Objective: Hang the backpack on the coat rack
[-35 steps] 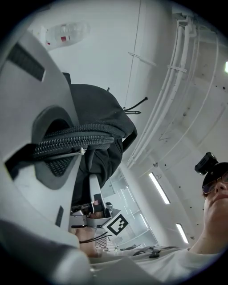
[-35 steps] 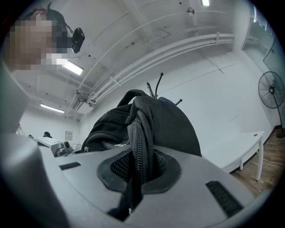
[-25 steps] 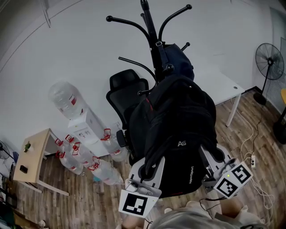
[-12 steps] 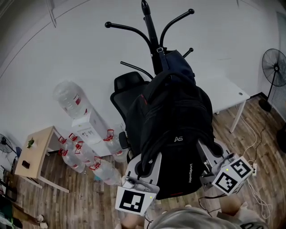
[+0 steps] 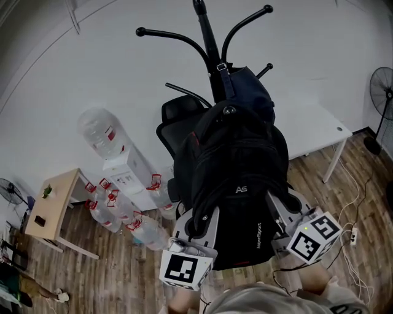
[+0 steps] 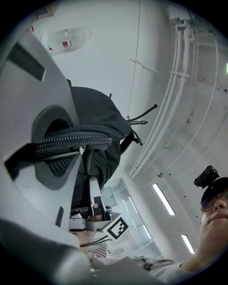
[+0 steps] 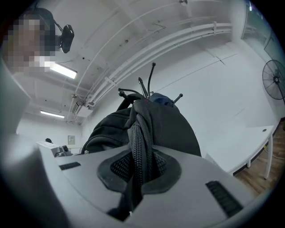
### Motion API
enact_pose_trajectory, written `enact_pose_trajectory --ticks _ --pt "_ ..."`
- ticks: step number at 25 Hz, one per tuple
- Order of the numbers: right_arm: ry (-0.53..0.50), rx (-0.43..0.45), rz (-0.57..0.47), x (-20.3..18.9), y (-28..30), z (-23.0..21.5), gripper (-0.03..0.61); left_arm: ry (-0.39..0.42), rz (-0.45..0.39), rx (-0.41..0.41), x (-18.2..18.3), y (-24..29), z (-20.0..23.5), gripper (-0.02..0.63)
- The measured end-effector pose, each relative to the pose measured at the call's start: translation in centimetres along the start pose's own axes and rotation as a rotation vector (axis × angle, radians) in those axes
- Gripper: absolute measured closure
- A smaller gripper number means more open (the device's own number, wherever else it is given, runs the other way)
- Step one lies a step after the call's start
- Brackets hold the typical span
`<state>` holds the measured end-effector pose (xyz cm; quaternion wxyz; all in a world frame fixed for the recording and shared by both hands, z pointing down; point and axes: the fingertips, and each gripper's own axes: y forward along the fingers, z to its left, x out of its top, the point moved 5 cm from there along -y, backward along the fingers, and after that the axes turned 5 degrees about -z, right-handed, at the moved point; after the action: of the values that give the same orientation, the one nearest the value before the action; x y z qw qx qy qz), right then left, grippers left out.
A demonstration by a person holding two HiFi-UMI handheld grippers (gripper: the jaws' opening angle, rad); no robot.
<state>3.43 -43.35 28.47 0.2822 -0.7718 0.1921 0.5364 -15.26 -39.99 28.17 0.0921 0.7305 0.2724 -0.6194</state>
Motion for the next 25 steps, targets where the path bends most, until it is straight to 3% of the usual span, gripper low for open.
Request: enact_pose_trajectory --ticks 10,19,25 --pt "0.027 -0.022 0.027 -2.1 2.3 -2.4 0.546 -0.025 0.042 0.001 -3.3 2.2 1.4 0.58" --pt "0.04 -0.035 0.047 -3.8 2.7 -4.2 0.546 -0.094 0.05 -0.014 -5.6 3.7 1.4 0.58" --pt "-0.02 -0.042 0.027 -5.0 2.6 -4.9 0.546 -0.035 0.069 0.02 -7.6 4.5 1.0 0.577"
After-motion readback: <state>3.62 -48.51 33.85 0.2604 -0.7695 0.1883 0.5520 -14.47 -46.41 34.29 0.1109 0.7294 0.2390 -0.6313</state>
